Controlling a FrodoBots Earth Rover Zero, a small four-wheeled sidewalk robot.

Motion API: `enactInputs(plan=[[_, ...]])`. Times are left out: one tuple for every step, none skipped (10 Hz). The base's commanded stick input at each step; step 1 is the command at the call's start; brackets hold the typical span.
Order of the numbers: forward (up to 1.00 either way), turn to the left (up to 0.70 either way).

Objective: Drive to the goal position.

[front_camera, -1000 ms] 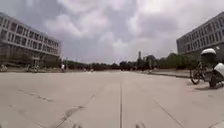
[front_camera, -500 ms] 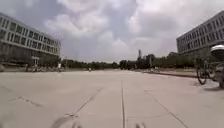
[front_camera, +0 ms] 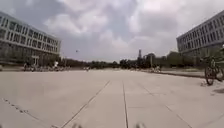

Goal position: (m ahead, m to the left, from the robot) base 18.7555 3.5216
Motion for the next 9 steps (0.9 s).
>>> enactInputs(plan=[[0.7, 0.12], [0.7, 0.14], [0.7, 0.14], [0.7, 0.14], [0.7, 0.08], [0.7, 0.0], [0.7, 0.0], [0.7, 0.0], [0.7, 0.0]])
